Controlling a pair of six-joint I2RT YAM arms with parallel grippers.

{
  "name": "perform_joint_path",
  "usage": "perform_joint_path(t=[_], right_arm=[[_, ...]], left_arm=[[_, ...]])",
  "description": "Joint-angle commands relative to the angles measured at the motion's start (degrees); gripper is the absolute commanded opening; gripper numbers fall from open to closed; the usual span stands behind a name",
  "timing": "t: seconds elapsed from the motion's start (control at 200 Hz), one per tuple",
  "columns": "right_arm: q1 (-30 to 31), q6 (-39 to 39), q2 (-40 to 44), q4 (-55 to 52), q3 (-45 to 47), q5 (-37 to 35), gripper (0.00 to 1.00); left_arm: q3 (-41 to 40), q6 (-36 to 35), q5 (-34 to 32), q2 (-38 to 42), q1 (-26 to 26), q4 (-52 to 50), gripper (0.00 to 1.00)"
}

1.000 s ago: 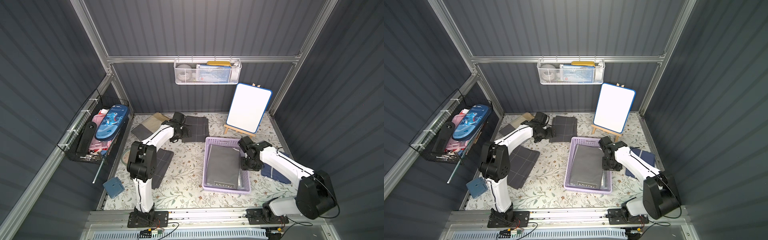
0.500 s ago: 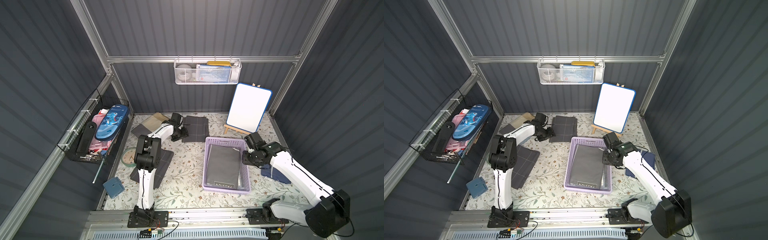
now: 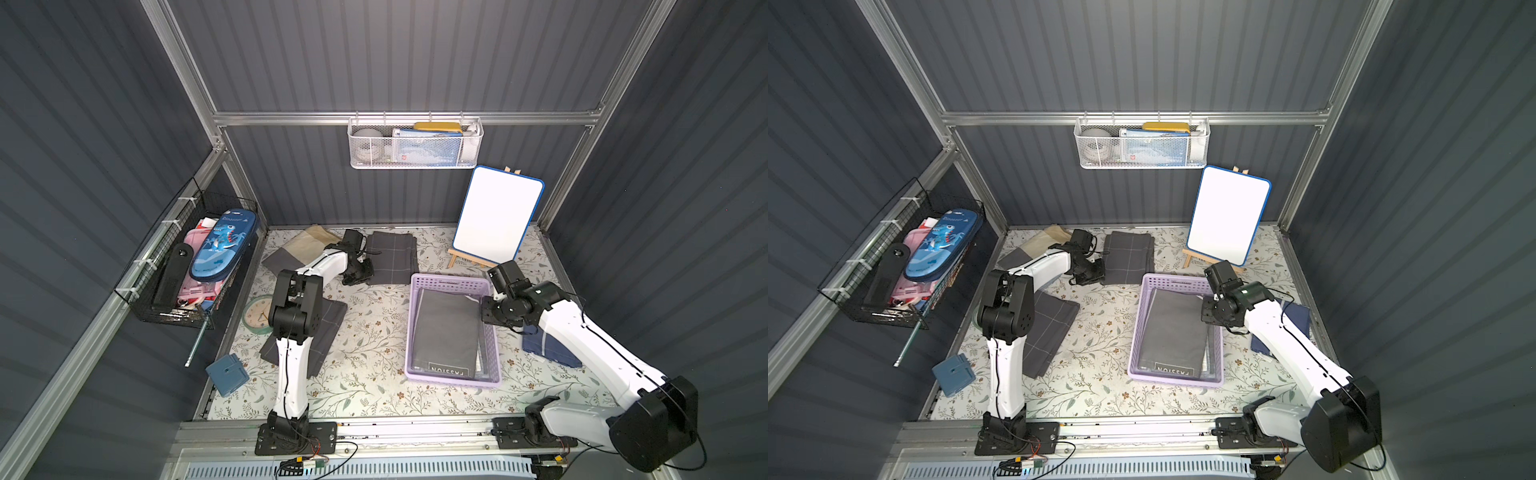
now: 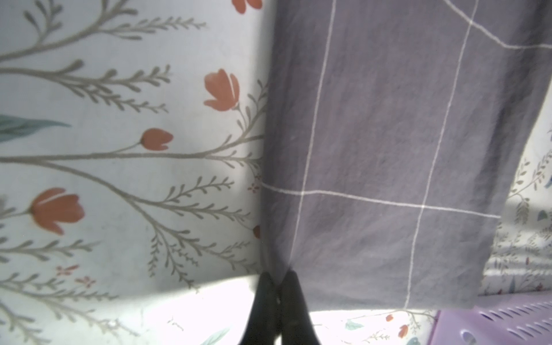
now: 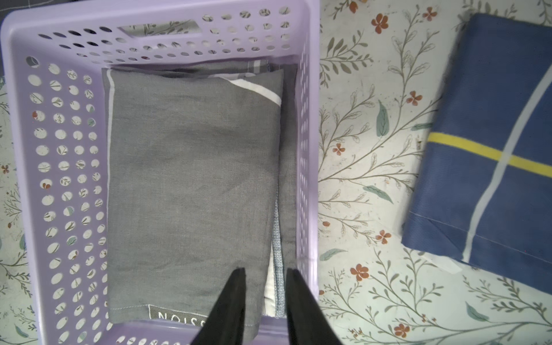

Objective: Put the folded pillowcase in the basket
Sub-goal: Pick up the pillowcase from the center of the board.

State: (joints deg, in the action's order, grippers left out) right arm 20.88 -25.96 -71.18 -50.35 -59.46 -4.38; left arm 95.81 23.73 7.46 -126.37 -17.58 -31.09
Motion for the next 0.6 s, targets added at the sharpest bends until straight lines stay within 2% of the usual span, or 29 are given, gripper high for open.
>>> perform_joint_path(t=[0.0, 0.075, 0.205, 0.36, 0.52, 0.595], right_arm=[[0.11, 0.38, -0.20, 0.69, -0.46, 1.31, 0.26], [0.85, 0.20, -1.48, 0.95, -1.77, 1.75, 0.23], [6.64, 0.21, -5.91, 1.17, -7.15, -1.43, 0.22], [13.22, 0.37, -15.56, 2.22, -17.35, -2.38, 0.23], [15.76, 1.46, -28.28, 1.70, -31.74, 0.49, 0.28], [16.59, 1.82, -34.32, 1.62, -37.81, 2.13, 0.34]], left_arm=[[-0.88, 0.49, -1.78, 1.96, 0.01, -1.93, 0.00], [-1.49, 1.57, -2.88, 3.62, 0.01, -3.92, 0.00], [-2.67, -0.47, -7.85, 6.95, 0.01, -10.07, 0.00], [-7.70, -2.97, -14.82, 12.63, 0.01, -15.76, 0.00], [-13.57, -4.92, -15.62, 17.95, 0.09, -18.95, 0.00], [-17.36, -5.34, -14.91, 20.13, 0.09, -19.47, 0.00]])
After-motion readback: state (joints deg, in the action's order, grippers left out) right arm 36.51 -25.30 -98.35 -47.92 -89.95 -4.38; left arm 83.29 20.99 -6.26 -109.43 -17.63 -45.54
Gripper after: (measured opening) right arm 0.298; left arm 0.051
